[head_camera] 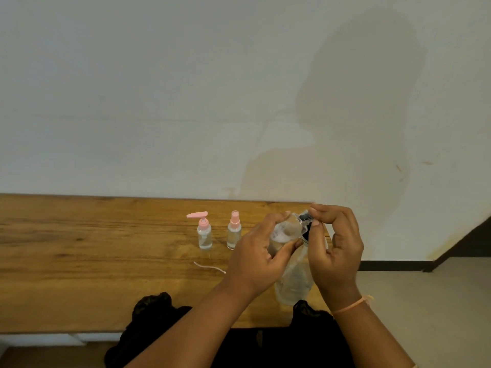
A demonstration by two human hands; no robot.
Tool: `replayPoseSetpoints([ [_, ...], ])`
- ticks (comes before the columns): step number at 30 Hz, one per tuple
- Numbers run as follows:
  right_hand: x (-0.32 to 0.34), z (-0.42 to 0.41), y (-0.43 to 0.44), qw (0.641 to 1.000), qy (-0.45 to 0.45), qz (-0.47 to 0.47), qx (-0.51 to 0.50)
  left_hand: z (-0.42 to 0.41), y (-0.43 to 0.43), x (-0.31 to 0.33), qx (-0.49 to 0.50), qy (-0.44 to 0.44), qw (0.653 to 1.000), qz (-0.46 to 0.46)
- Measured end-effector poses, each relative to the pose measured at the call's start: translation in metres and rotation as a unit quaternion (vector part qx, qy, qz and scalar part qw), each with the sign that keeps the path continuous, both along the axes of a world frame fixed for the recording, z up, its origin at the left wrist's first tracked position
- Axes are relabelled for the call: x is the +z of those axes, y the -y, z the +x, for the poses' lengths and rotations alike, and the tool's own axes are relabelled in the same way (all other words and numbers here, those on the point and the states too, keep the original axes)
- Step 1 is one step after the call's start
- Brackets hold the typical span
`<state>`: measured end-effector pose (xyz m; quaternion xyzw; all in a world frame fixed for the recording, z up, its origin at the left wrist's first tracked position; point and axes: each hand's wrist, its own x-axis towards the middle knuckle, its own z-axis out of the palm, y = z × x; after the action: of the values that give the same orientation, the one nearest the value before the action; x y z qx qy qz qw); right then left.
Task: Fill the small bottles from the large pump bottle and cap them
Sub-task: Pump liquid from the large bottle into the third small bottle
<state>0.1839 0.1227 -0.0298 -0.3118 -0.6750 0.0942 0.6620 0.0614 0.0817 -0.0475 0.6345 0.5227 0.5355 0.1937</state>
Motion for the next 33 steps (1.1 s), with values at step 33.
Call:
replayPoseSetpoints([
  [33, 0.001, 0.004, 0.003, 1.0, -0.009, 0.003, 0.009, 0.002, 0.0, -0.004, -0.013, -0.005, 1.0, 0.006],
])
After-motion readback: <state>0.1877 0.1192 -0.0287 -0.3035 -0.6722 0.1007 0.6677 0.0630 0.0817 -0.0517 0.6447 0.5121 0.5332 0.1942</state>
